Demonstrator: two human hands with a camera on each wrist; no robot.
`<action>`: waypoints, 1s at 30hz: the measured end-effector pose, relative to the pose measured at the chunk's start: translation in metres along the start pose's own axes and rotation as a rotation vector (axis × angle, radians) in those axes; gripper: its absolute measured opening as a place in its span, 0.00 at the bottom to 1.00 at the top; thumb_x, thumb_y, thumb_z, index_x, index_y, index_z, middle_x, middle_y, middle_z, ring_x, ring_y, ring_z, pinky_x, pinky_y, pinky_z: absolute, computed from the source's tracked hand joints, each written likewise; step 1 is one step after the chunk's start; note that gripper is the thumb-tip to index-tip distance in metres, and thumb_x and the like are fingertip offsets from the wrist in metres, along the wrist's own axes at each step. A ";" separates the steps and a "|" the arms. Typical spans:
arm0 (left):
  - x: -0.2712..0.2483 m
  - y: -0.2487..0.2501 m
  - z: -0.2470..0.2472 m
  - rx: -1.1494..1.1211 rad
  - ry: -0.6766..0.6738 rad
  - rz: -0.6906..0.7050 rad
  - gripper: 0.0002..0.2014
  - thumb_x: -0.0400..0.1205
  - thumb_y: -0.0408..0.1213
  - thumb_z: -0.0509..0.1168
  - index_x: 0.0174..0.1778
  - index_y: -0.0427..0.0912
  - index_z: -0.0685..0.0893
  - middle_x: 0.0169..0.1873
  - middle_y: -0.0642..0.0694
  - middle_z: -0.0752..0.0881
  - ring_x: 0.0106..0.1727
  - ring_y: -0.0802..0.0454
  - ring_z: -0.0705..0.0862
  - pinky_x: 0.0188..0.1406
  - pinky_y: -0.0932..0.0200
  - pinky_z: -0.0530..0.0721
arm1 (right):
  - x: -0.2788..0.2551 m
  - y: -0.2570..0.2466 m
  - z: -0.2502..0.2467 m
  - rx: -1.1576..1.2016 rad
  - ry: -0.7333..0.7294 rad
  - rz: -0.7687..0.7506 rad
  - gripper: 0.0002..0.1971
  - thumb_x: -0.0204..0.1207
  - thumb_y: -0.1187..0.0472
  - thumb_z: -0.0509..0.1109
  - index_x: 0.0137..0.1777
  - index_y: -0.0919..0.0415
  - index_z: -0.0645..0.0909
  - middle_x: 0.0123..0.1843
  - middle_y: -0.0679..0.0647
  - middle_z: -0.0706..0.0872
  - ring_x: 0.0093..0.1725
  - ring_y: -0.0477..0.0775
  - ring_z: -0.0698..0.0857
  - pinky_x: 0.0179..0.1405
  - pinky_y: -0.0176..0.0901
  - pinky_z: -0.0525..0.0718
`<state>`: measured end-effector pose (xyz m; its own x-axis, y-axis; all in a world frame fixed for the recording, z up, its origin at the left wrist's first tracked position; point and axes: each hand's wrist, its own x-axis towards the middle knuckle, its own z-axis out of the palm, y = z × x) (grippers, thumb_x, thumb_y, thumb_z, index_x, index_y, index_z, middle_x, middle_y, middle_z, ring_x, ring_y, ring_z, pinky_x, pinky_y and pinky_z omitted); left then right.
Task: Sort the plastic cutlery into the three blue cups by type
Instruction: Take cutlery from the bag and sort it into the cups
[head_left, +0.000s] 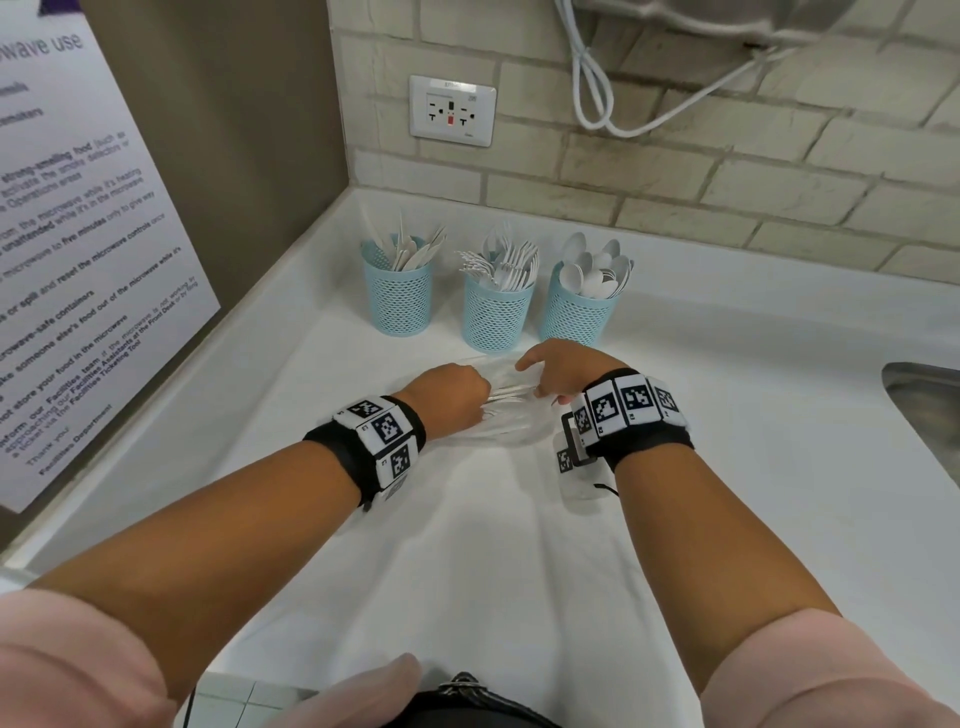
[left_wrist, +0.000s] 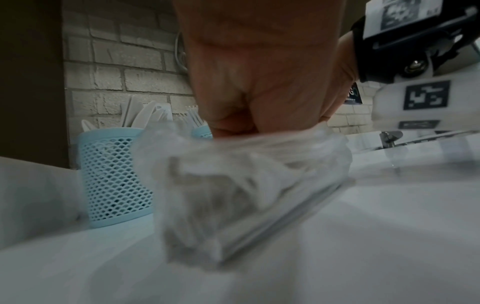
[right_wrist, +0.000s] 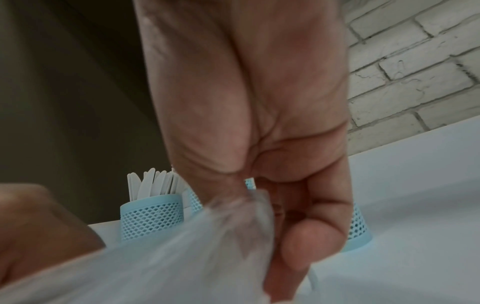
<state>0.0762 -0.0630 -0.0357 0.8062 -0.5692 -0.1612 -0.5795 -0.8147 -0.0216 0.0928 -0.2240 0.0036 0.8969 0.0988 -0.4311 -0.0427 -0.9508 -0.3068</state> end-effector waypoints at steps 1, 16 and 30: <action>0.000 -0.001 0.001 0.004 -0.002 0.006 0.15 0.84 0.41 0.58 0.57 0.33 0.80 0.54 0.37 0.83 0.53 0.39 0.83 0.49 0.52 0.78 | 0.000 0.000 0.000 0.002 0.004 0.002 0.25 0.77 0.72 0.67 0.73 0.55 0.74 0.72 0.58 0.74 0.51 0.51 0.75 0.63 0.44 0.78; -0.006 -0.029 -0.012 -0.559 0.007 -0.062 0.15 0.82 0.44 0.65 0.31 0.44 0.74 0.30 0.52 0.77 0.34 0.52 0.76 0.31 0.63 0.68 | -0.003 0.007 -0.010 0.052 -0.047 0.022 0.23 0.77 0.73 0.66 0.71 0.57 0.76 0.60 0.58 0.82 0.45 0.54 0.85 0.42 0.37 0.82; 0.005 -0.030 -0.035 -1.817 0.133 -0.189 0.05 0.83 0.35 0.62 0.52 0.40 0.82 0.43 0.45 0.88 0.37 0.56 0.90 0.43 0.60 0.89 | 0.002 -0.029 -0.043 0.820 0.098 -0.261 0.15 0.77 0.59 0.70 0.62 0.61 0.80 0.42 0.50 0.86 0.35 0.42 0.84 0.33 0.31 0.80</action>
<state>0.1019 -0.0454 -0.0013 0.8934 -0.3961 -0.2120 0.2683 0.0920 0.9589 0.1143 -0.2087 0.0478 0.9545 0.2225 -0.1984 -0.1009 -0.3854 -0.9172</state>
